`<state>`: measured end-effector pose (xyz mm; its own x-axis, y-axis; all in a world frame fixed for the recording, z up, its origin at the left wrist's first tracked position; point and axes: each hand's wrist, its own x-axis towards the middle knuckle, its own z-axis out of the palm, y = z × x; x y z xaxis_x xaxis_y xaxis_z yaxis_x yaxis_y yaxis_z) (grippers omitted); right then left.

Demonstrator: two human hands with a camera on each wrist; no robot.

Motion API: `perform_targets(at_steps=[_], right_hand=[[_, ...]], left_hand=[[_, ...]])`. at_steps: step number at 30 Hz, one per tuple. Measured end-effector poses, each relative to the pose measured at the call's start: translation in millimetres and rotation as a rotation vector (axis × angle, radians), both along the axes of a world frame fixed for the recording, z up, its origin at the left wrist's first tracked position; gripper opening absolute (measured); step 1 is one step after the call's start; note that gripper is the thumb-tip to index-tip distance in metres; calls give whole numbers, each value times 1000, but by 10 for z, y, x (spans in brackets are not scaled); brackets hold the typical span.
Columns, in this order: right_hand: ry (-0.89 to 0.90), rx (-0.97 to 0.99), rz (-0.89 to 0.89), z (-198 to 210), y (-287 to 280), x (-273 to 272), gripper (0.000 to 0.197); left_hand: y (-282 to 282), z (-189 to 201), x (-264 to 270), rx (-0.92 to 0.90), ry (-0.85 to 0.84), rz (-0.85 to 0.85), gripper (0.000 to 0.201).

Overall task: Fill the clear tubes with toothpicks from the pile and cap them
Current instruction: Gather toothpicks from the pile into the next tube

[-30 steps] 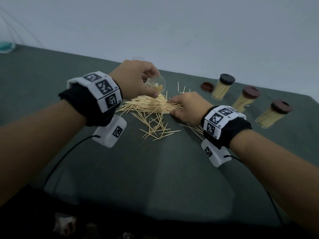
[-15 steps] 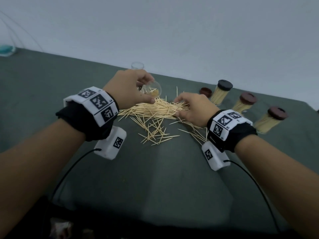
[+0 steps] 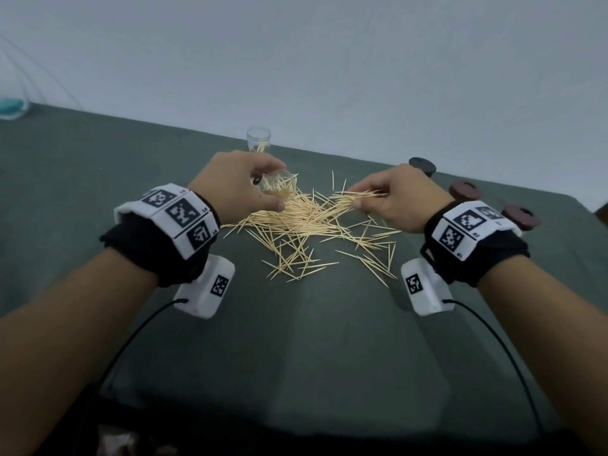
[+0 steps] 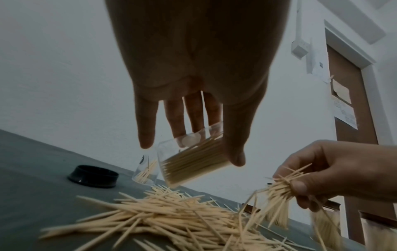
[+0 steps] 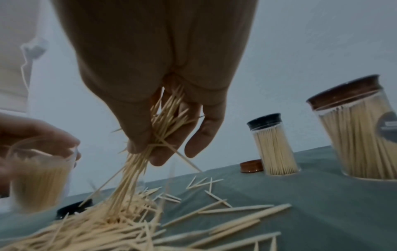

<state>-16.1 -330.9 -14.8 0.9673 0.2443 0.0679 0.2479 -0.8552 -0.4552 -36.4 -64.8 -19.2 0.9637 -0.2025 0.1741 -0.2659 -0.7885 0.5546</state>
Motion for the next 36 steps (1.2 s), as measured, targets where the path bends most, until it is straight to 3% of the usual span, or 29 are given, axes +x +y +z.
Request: perform_targets(at_steps=[15,30,36], right_hand=[[-78,272,50,194,131,-146,15],[-94,256,96,63,411,-268,16],[-50,218,89,1,414,-252,14]], left_hand=[[-36,-12,-21,33,68,-19,67],[-117,3,-49,-51,60,19,54],[-164,3,-87,-68,67,-46,50]])
